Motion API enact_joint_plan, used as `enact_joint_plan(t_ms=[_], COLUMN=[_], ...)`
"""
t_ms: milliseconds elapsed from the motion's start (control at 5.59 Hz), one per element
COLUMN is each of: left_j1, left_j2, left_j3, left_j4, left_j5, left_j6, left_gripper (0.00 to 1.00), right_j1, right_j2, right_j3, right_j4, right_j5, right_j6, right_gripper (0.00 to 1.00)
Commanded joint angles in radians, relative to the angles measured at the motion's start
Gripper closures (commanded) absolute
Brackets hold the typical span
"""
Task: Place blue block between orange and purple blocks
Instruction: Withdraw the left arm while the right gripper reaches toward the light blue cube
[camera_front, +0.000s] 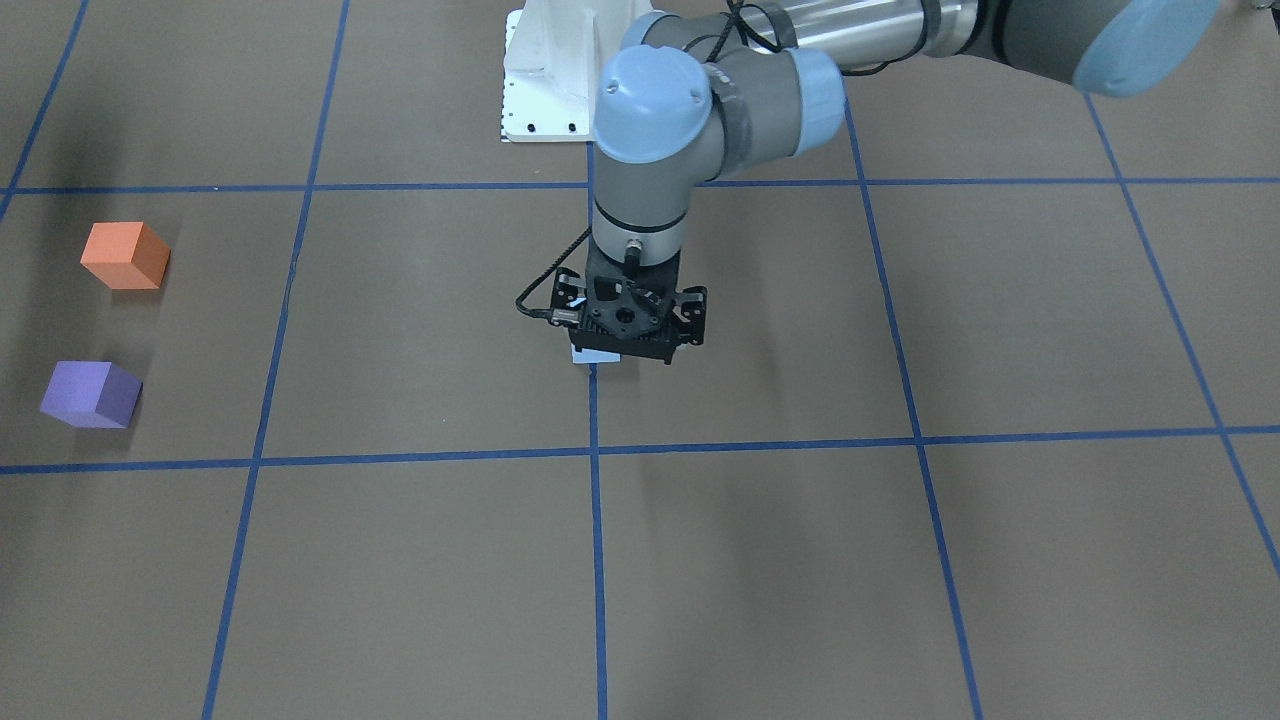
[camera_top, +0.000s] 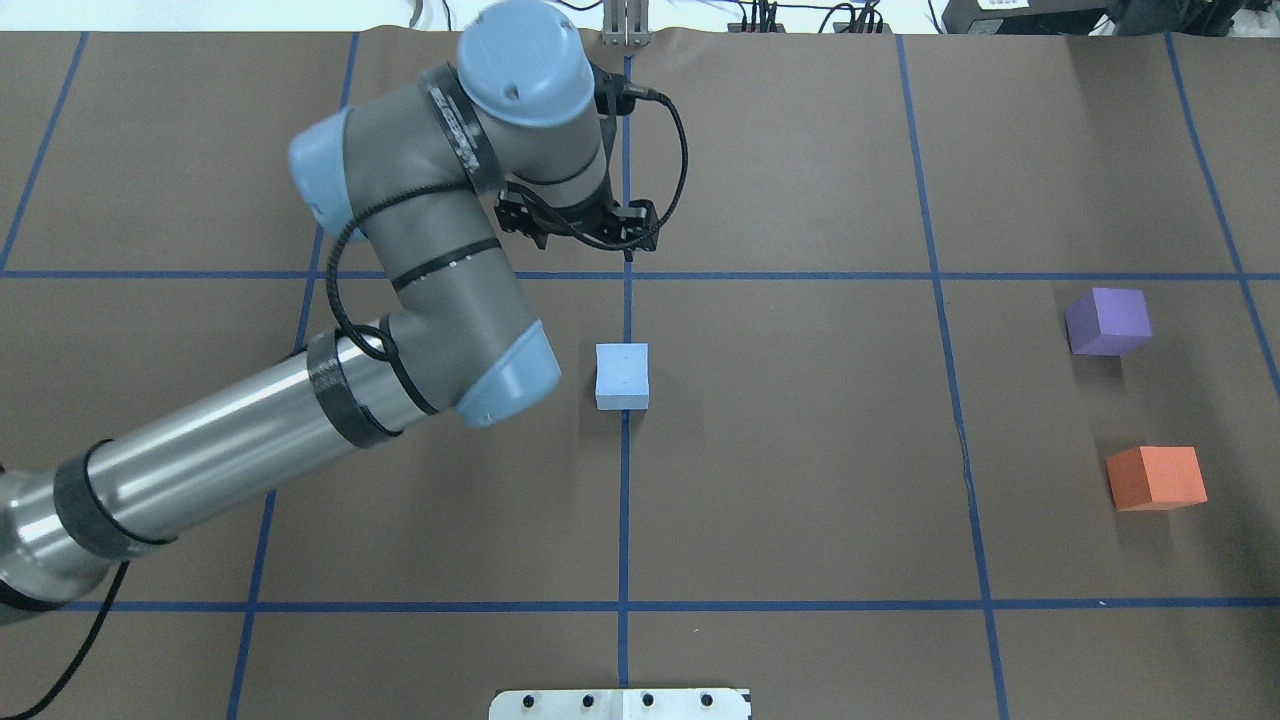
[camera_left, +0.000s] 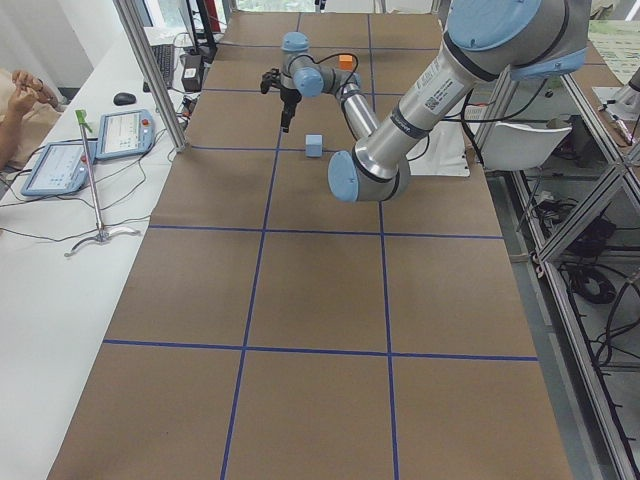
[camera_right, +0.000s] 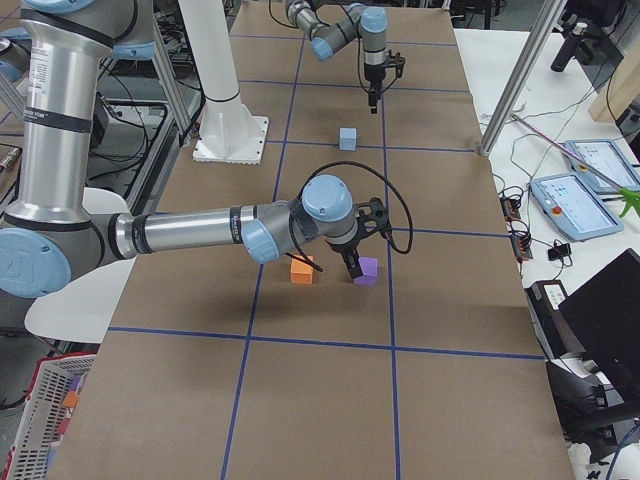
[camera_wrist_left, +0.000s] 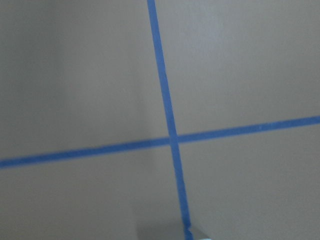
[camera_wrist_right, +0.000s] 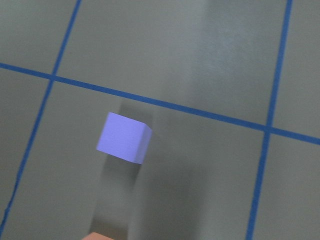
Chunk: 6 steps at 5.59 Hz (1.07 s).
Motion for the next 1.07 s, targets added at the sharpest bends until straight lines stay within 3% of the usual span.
enact_joint_plan(t_ms=[0, 358, 537, 716, 895], left_j1=[-0.184, -0.411, -0.503, -0.571, -0.638], left_j2=[0.098, 0.249, 0.391, 0.466, 0.624], left_j3=[-0.010, -0.012, -0.055, -0.070, -0.098], left_j4=[0.011, 0.008, -0.004, -0.009, -0.033], left_j5=[-0.127, -0.338, -0.354, -0.336, -0.336], left_j6=[0.292, 0.631, 0.822, 0.912, 0.913], left_gripper=[0.01, 0.00, 0.00, 0.00, 0.00], right_j1=[-0.204, -0.526, -0.603, -0.738, -0.827], right_j2=[0.203, 0.402, 0.558, 0.663, 0.713], right_j3=[0.026, 0.044, 0.046, 0.044, 0.032], right_j4=[0.044, 0.001, -0.201, -0.347, -0.399], right_j5=[-0.018, -0.337, -0.431, -0.592, -0.678], right_j6=[0.391, 0.725, 0.761, 0.797, 0.835], right_gripper=[0.00, 0.00, 0.00, 0.00, 0.00])
